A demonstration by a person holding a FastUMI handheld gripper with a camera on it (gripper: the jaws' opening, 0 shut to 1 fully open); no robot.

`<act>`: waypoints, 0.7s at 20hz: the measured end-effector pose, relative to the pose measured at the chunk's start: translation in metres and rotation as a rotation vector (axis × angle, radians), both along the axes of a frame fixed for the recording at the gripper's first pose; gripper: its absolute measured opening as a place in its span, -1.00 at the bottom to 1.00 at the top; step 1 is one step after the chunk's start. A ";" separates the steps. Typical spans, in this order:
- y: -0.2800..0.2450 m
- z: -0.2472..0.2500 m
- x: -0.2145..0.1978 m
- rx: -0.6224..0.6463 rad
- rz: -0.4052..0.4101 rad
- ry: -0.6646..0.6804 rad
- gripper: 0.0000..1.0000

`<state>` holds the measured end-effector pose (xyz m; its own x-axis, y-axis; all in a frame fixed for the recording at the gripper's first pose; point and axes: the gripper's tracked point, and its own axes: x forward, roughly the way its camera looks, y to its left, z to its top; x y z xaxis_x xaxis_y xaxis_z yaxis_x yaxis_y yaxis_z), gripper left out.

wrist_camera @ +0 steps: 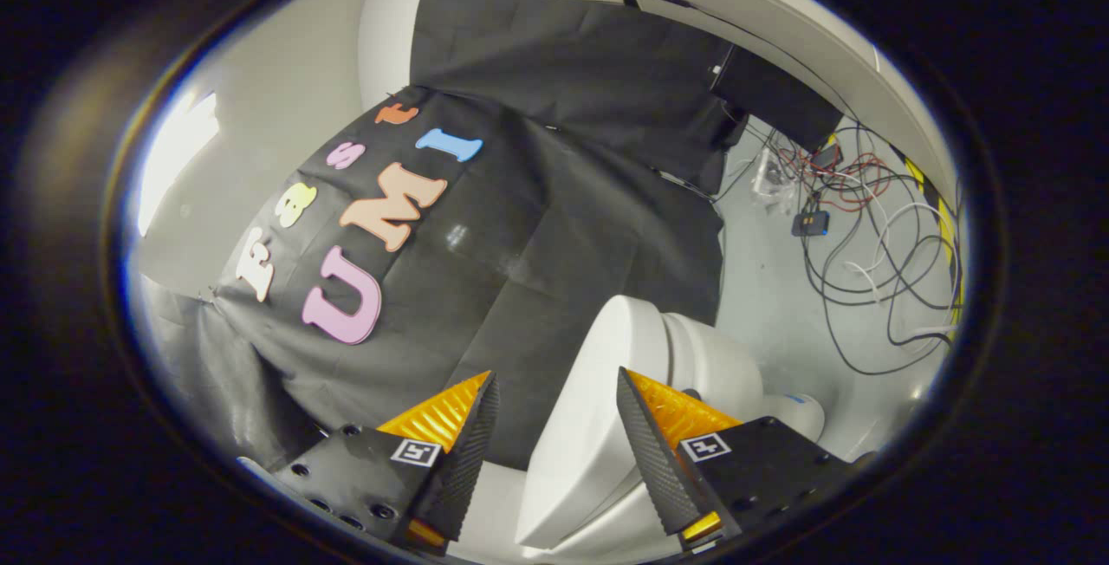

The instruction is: Open the toilet lid.

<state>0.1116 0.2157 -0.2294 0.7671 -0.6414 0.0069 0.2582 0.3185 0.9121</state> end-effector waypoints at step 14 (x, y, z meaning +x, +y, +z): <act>-0.013 -0.074 0.004 0.199 -0.007 0.015 0.59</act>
<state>0.1161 0.2029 -0.3034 0.7618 -0.6343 -0.1315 0.2735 0.1308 0.9530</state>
